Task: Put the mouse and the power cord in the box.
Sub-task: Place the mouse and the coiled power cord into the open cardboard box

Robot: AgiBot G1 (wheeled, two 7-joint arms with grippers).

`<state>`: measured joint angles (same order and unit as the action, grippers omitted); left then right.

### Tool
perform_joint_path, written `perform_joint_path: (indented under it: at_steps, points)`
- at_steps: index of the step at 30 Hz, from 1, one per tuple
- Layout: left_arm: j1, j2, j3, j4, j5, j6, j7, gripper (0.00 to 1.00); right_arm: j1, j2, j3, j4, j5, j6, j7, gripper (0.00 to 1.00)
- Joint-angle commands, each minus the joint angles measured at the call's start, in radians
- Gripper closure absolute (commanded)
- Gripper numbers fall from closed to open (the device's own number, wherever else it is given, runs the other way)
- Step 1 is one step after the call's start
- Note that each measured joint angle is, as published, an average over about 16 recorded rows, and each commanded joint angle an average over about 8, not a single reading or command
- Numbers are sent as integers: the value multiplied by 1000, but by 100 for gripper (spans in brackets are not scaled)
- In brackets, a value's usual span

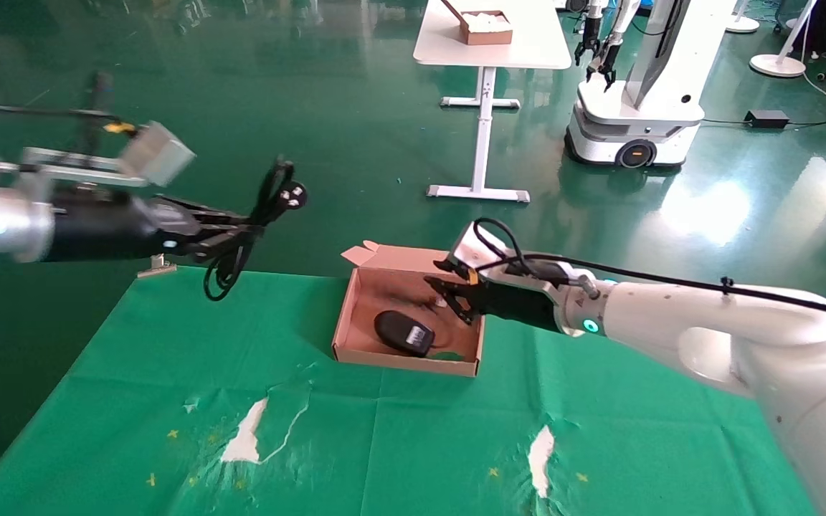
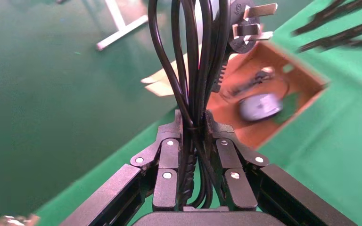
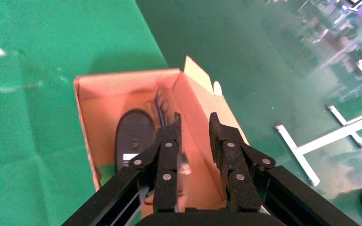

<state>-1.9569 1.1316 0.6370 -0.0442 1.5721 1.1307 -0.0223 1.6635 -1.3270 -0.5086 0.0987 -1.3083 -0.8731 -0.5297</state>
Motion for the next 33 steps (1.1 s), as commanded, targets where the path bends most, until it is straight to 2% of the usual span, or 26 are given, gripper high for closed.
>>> perform_joint_path:
  at_steps: [1,4,7,11,15,16,22,24,26,33]
  points:
    - [10,37,11,-6,17,-62,13,100,0,3,-1,-2,5,5,-12,0]
    - [53,136,47,-28,68,-167,72,100,42,44,8,-7,15,0,-44,0]
    - [101,207,87,-85,111,-216,147,100,93,104,14,-2,21,-44,-81,0]
    - [152,237,130,-190,121,-193,205,100,154,193,8,10,12,-159,-125,0]
    - [173,238,168,-278,99,-181,189,98,202,273,1,12,6,-303,-140,0]
    - [174,238,177,-293,97,-186,182,92,210,288,1,12,6,-335,-140,0]
    - [177,252,223,-353,92,-247,143,17,247,350,1,14,14,-507,-130,0]
    - [178,255,229,-360,92,-257,138,0,252,358,1,14,15,-531,-129,0]
    - [177,255,232,-364,91,-262,137,0,254,361,1,15,16,-546,-129,0]
    - [179,243,219,-355,86,-243,143,0,244,347,2,15,17,-504,-129,0]
